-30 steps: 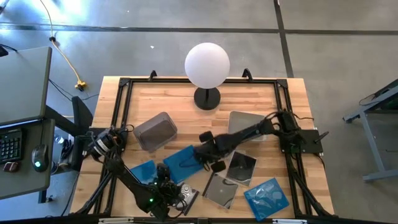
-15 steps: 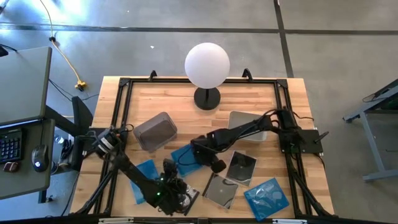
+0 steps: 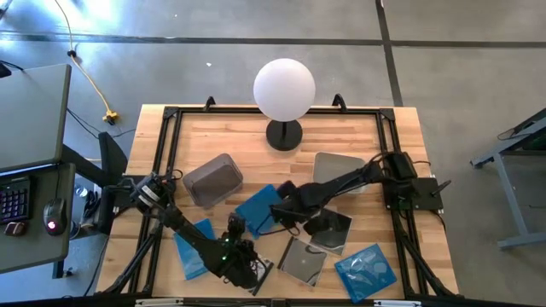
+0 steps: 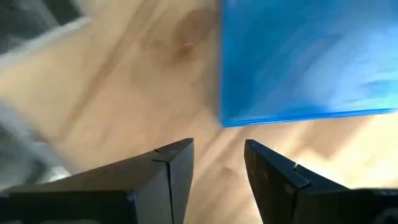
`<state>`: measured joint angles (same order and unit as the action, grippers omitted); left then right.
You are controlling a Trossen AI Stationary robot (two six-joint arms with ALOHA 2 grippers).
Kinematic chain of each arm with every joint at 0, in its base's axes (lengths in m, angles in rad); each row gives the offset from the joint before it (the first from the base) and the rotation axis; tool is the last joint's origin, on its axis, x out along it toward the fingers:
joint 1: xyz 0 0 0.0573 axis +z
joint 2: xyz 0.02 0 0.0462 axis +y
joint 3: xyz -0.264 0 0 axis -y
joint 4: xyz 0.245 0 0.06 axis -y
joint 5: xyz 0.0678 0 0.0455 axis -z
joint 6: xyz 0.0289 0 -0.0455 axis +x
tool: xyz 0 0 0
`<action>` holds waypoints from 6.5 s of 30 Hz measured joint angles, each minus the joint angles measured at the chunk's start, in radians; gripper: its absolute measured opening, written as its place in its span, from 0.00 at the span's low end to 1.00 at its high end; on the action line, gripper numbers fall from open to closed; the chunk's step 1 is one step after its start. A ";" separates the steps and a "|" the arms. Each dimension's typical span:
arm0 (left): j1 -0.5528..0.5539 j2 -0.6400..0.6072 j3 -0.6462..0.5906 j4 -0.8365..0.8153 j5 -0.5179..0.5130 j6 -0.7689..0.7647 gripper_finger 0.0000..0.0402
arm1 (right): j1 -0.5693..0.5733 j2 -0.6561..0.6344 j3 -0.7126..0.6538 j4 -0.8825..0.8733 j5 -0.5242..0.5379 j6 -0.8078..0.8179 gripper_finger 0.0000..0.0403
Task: Pick & place jewel cases by type
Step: Put the top blue cd case into the black bin
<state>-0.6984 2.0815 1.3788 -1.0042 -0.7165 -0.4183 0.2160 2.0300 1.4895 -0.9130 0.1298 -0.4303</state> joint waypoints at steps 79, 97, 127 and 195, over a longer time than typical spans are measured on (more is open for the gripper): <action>0.089 0.000 0.000 0.011 0.053 -0.062 0.45 | -0.260 0.076 0.000 0.115 -0.166 -0.120 0.44; 0.091 0.003 -0.001 0.017 -0.001 -0.061 0.45 | -0.264 0.067 -0.142 0.275 -0.212 -0.127 0.44; 0.171 0.024 0.065 0.027 0.091 0.235 0.45 | -0.261 0.074 -0.105 0.248 -0.250 -0.133 0.39; 0.157 0.010 0.345 -0.205 -0.227 0.186 0.45 | -0.238 0.074 -0.105 0.289 -0.357 -0.133 0.38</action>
<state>-0.5411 2.0914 1.7241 -1.2092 -0.9437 -0.2327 -0.0223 2.1036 1.3846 -0.6239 -0.2268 -0.5636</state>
